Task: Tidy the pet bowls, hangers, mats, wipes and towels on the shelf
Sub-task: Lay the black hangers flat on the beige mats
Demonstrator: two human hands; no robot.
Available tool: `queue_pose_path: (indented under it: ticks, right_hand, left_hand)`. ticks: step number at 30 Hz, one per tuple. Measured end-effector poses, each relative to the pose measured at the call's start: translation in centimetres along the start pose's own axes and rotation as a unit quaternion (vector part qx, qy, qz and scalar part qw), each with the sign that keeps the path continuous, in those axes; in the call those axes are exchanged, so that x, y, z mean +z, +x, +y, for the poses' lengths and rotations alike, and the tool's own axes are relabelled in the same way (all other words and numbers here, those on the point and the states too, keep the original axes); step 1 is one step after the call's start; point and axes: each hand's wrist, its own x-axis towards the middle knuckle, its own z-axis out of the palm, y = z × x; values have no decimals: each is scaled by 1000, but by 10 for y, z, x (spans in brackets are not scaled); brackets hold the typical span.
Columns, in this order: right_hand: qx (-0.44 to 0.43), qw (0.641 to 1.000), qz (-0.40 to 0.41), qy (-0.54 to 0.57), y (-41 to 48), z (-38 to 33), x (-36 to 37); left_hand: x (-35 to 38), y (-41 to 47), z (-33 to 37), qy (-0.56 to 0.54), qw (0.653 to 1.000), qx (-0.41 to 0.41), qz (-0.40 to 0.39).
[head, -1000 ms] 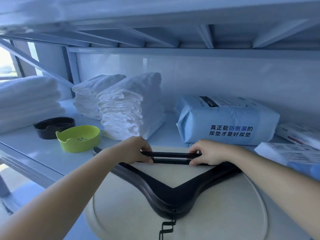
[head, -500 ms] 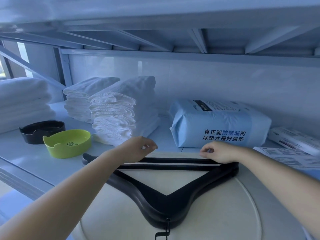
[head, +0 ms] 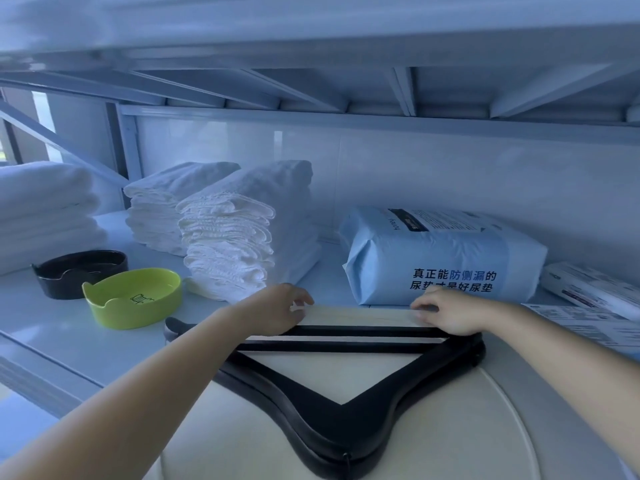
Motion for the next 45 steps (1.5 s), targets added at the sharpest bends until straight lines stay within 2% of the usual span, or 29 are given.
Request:
queue_pose_path:
  ticks: [7,11,16,23,33,39,43,45]
  right_hand:
    - [4,998,46,46,-7,8,-3]
    - [11,998,53,43,-10,11,0]
    - [36,997,71,18,-7,12,-1]
    - [82,995,40,34,-7,22,2]
    - [121,989,40,70,-23,20,-10]
    - [151,980,109,72,-40,8,-5]
    - [145,968,188,78,-61,-7,6]
    - [127,966,210,78,-74,-20,13]
  left_hand:
    - [-21,-9,-15,34,998,39,35]
    - [-31,-21,-36,31,999,13,33]
    - [-38,-28,-58,50,998,-32,-12]
    - [-43,-34,-74,13,999,-23,-43]
    - [-45,-23,-89,-30,999,13,-9]
    - [-44,-8,-92,-1,998,55,18]
    - [-48,-11,-87,-48,995,69,60]
    - [-52,-16,-77,-53,991,105,60]
